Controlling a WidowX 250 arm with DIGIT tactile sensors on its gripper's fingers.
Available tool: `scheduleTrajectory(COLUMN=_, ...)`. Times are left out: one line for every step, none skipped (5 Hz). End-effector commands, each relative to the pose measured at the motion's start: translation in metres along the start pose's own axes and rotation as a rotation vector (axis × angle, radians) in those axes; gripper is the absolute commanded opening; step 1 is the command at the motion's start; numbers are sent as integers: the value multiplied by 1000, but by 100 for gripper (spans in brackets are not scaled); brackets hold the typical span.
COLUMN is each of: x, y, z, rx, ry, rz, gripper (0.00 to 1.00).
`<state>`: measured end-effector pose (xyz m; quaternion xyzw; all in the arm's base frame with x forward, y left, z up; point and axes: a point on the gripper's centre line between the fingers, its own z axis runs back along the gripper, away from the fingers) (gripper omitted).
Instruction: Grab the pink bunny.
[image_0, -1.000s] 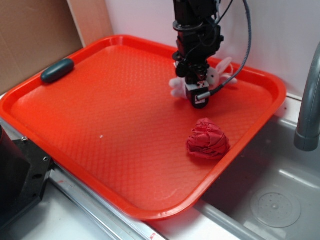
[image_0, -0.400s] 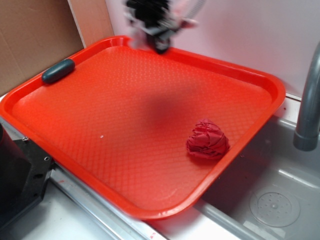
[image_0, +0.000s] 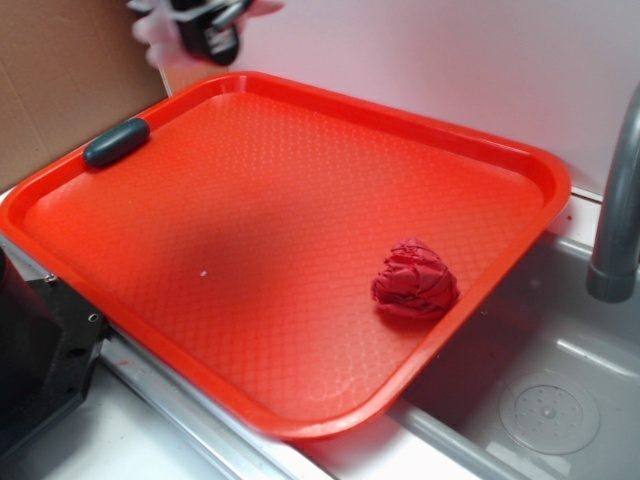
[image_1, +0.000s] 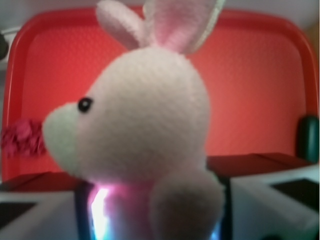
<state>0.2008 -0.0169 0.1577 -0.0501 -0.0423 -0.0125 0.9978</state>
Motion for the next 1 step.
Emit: scheduleTrajectory(x=-19, y=-20, z=-18, rx=27, ry=-8, rz=65, gripper=0)
